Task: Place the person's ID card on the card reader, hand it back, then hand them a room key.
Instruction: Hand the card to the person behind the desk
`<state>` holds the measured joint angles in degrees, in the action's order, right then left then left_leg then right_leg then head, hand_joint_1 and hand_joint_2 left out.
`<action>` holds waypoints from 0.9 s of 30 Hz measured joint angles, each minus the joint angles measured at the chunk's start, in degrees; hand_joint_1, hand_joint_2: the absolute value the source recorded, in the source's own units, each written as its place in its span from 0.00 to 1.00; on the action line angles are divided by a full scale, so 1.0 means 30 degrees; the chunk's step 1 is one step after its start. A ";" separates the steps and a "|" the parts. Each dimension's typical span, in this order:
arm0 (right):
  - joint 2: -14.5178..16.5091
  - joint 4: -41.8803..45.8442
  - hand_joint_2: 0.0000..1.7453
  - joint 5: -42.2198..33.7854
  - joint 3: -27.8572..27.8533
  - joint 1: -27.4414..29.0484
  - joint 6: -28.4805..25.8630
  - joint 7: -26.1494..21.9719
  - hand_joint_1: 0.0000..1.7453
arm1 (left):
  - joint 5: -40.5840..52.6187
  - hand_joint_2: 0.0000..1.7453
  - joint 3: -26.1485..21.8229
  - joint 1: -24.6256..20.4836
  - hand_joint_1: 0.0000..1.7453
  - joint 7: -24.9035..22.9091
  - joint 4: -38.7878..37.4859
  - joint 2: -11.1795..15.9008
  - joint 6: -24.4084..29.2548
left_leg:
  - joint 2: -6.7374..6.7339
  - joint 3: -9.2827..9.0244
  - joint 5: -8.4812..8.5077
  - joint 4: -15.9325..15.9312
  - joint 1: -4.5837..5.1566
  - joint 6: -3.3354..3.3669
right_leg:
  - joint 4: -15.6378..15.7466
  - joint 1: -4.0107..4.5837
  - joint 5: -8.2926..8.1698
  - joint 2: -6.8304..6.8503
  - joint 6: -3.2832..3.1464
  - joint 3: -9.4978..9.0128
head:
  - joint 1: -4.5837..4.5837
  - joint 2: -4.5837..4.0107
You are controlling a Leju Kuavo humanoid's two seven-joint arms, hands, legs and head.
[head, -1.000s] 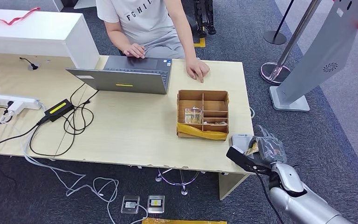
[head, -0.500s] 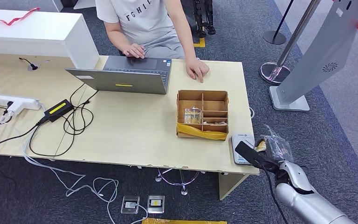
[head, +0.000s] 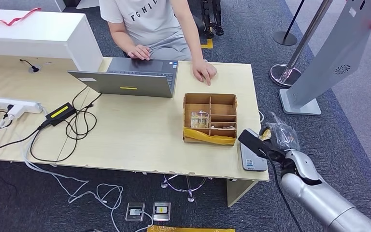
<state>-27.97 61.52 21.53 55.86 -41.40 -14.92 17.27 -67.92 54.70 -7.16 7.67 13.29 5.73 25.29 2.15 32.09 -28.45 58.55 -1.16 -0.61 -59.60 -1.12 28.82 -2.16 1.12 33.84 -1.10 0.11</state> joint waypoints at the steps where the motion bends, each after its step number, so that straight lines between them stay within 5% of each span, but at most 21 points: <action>1: 0.0107 0.0082 1.00 0.0033 0.0005 -0.0379 0.0071 0.0033 1.00 | 0.0031 0.00 0.0076 -0.0037 0.00 -0.0051 0.0000 0.0000 0.0004 | 0.0002 -0.0001 0.0001 0.0000 0.0000 -0.0001 | 0.0000 0.0000 0.0000 0.0000 0.0000 0.0001 | 0.0000 0.0000; 11: 0.1388 0.0329 1.00 0.0778 0.0062 -0.3027 0.0484 0.0071 1.00 | 0.0098 0.00 0.0519 -0.0244 0.00 -0.0388 0.0000 -0.0011 -0.0029 | 0.0019 0.0020 0.0002 0.0000 -0.0002 -0.0002 | -0.0002 0.0001 0.0001 0.0007 -0.0001 0.0016 | 0.0000 0.0002; 27: 0.3859 -0.1736 1.00 0.0005 0.0339 -0.4790 0.0734 -0.1075 1.00 | 0.0616 0.00 0.1213 -0.0628 0.00 -0.1023 0.0000 -0.0178 -0.0144 | 0.0013 0.0024 0.0004 0.0000 -0.0007 -0.0004 | -0.0003 0.0005 0.0001 0.0009 -0.0001 0.0022 | -0.0004 0.0000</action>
<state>-16.39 56.31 21.55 56.88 -55.77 -12.72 14.04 -66.07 58.34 -9.04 4.60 13.29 5.19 24.86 2.19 32.17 -28.44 58.55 -1.19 -0.62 -59.60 -1.11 28.82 -2.13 1.12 33.90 -1.11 0.11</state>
